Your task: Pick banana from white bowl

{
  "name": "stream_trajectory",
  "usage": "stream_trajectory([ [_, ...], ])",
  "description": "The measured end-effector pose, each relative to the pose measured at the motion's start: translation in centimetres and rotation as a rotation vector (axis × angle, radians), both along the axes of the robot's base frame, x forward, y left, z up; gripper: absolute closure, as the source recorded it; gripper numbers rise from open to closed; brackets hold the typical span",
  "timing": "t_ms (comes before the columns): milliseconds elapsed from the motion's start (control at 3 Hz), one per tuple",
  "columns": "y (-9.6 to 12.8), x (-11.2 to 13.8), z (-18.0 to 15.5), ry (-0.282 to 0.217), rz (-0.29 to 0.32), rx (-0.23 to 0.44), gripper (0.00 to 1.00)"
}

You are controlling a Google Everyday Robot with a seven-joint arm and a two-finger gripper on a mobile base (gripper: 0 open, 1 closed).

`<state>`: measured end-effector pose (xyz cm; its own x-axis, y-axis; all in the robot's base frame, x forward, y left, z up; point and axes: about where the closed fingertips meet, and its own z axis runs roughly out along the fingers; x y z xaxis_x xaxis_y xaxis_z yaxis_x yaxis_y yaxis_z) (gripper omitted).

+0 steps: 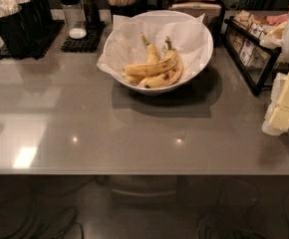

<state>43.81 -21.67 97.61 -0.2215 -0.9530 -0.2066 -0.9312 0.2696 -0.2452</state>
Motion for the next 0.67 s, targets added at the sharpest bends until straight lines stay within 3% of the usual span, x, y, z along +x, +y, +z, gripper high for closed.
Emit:
stream_trajectory([
  [667, 0.73, 0.98, -0.09, -0.016, 0.022, 0.03, 0.0],
])
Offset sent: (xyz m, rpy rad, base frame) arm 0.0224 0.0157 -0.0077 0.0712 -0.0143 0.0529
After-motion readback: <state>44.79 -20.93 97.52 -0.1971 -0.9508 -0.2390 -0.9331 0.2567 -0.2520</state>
